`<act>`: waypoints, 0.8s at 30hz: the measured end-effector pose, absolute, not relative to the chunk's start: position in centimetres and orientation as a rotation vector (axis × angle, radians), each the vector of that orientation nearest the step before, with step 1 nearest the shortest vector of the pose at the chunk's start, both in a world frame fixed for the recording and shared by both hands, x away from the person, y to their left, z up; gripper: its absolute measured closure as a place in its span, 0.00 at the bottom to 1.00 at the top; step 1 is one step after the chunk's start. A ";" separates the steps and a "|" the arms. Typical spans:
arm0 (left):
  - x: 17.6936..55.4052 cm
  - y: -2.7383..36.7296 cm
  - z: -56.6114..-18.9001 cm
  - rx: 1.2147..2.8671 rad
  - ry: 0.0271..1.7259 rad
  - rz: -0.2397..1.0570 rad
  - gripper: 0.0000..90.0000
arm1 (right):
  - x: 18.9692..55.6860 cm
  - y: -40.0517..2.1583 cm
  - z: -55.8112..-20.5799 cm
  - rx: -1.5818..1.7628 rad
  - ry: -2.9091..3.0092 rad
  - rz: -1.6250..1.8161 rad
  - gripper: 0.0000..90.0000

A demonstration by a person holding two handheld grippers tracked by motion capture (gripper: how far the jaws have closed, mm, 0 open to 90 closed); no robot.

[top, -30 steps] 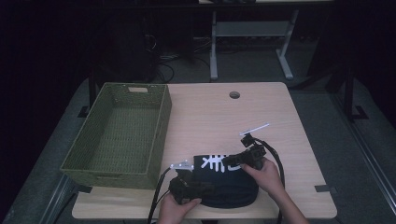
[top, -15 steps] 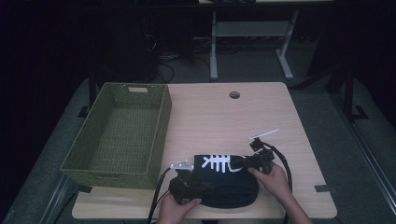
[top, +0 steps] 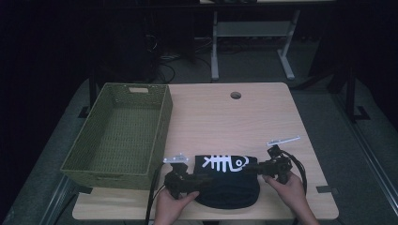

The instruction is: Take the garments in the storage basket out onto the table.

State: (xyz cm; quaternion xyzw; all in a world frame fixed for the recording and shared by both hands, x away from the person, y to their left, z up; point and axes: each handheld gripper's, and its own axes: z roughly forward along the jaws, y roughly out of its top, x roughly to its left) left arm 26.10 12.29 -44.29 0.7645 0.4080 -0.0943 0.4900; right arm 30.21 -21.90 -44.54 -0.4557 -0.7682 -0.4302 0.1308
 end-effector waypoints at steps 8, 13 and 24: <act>27.1 13.8 -44.5 1.811 1.103 -0.173 0.66 | 29.1 -24.0 -45.3 -1.423 -2.222 -1.271 0.63; 27.3 14.3 -45.4 1.797 1.159 -0.164 0.63 | 28.6 -24.7 -46.0 -1.460 -2.213 -1.264 0.60; 27.5 14.5 -45.9 1.796 1.204 -0.141 0.58 | 28.1 -24.7 -46.8 -1.483 -2.224 -1.250 0.56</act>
